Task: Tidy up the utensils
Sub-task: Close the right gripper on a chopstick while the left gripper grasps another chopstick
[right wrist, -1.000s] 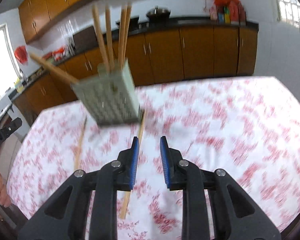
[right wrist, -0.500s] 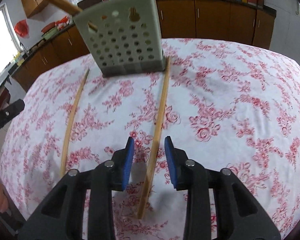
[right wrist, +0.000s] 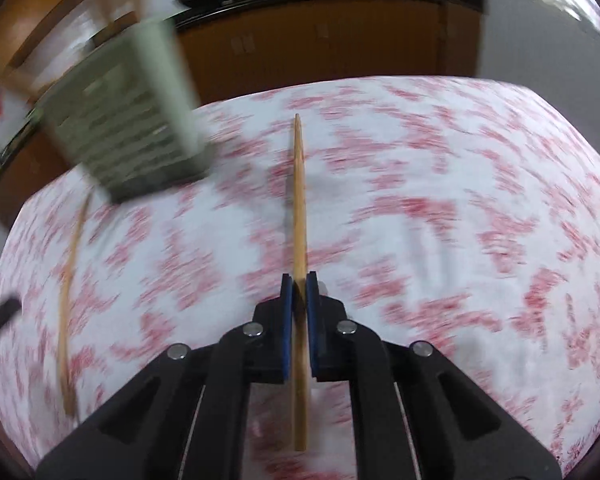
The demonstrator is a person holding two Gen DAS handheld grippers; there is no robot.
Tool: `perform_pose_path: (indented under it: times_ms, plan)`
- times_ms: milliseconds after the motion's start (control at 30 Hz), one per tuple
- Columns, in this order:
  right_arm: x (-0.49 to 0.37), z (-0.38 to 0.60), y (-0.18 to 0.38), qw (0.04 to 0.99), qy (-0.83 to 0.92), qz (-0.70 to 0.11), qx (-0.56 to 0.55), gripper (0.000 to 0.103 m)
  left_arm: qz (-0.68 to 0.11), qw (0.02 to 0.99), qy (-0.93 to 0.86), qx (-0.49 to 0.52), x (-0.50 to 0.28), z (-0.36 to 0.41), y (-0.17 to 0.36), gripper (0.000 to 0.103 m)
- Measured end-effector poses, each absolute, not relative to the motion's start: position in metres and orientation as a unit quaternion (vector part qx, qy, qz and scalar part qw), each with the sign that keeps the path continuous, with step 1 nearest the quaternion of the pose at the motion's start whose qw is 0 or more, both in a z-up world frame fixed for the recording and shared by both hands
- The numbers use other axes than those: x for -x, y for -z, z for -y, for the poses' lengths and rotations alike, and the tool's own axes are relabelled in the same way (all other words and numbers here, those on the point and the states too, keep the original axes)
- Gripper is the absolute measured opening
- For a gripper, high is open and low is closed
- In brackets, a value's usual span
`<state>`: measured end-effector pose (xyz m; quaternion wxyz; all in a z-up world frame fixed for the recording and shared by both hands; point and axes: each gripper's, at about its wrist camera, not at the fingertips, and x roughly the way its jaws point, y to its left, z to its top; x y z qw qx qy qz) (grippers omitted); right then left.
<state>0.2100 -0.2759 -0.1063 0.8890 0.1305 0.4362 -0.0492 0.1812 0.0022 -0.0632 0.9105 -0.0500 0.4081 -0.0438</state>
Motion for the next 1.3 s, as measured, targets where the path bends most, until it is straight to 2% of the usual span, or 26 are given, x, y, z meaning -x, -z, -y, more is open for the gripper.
perform_pose_path:
  times_ms: [367, 533, 867, 1300]
  plan:
    - [-0.208, 0.292, 0.104, 0.888, 0.051, -0.436, -0.137, 0.008, -0.445, 0.894, 0.035, 0.041, -0.192, 0.024, 0.095, 0.031]
    - [-0.215, 0.286, 0.109, 0.890, 0.048, -0.435, -0.129, 0.008, -0.436, 0.900, 0.017, 0.018, -0.194, 0.028, 0.097, 0.009]
    - [-0.228, 0.274, 0.110, 0.895, 0.017, -0.433, -0.111, 0.008, -0.437, 0.899, 0.025, 0.023, -0.241, -0.015, 0.096, 0.008]
    - [-0.228, 0.267, 0.112, 0.903, 0.011, -0.419, -0.093, 0.008, -0.425, 0.904, 0.040, 0.015, -0.237, -0.017, 0.098, 0.008]
